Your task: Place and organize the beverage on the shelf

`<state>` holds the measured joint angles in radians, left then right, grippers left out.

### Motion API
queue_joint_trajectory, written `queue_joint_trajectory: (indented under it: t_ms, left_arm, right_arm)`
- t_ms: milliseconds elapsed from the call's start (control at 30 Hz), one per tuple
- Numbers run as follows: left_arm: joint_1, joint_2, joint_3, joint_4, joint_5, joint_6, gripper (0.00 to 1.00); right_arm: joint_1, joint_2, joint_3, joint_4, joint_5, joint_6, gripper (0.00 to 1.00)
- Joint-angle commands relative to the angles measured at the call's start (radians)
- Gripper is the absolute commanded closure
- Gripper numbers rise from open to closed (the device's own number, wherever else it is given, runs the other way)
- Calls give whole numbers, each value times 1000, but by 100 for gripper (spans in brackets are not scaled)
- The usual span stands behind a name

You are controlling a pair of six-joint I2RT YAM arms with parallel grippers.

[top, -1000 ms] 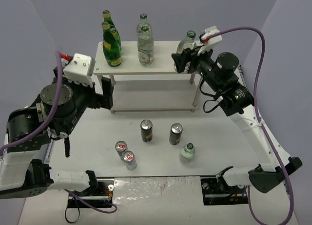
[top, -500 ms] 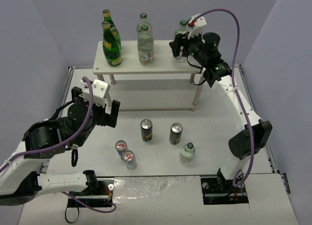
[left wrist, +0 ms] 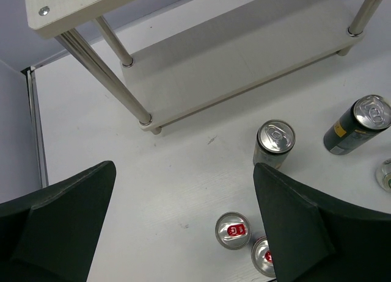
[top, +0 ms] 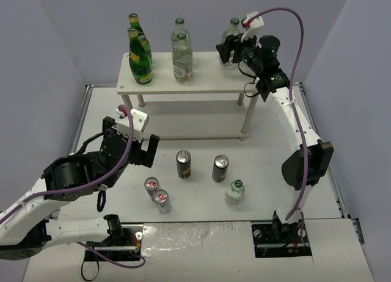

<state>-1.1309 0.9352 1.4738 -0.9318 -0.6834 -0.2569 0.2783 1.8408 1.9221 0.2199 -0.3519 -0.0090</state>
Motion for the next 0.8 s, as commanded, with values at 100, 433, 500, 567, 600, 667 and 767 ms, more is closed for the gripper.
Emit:
queue_joint_trajectory:
  t_ms: [100, 433, 500, 567, 600, 667, 767]
  left_arm:
    - [5, -24, 3, 30, -1, -18, 6]
    - [5, -33, 25, 16, -4, -8, 6]
    - [5, -27, 31, 14, 8, -8, 6]
    - [5, -16, 36, 18, 18, -12, 6]
    - [5, -13, 42, 22, 34, -12, 6]
    - [3, -1, 46, 40, 54, -10, 6]
    - [3, 8, 49, 74, 96, -4, 6]
  right_arm:
    - [-7, 11, 48, 27, -29, 1, 61]
    - [-5, -98, -7, 26, 17, 40, 4]
    - [-5, -141, -34, 24, 30, 35, 1]
    - [-8, -187, -75, 19, 45, 37, 0]
    - [-8, -210, -93, 18, 53, 37, 0]
    - [-8, -280, -156, 1, 85, 49, 0]
    - [-7, -392, -219, -74, 128, 89, 0]
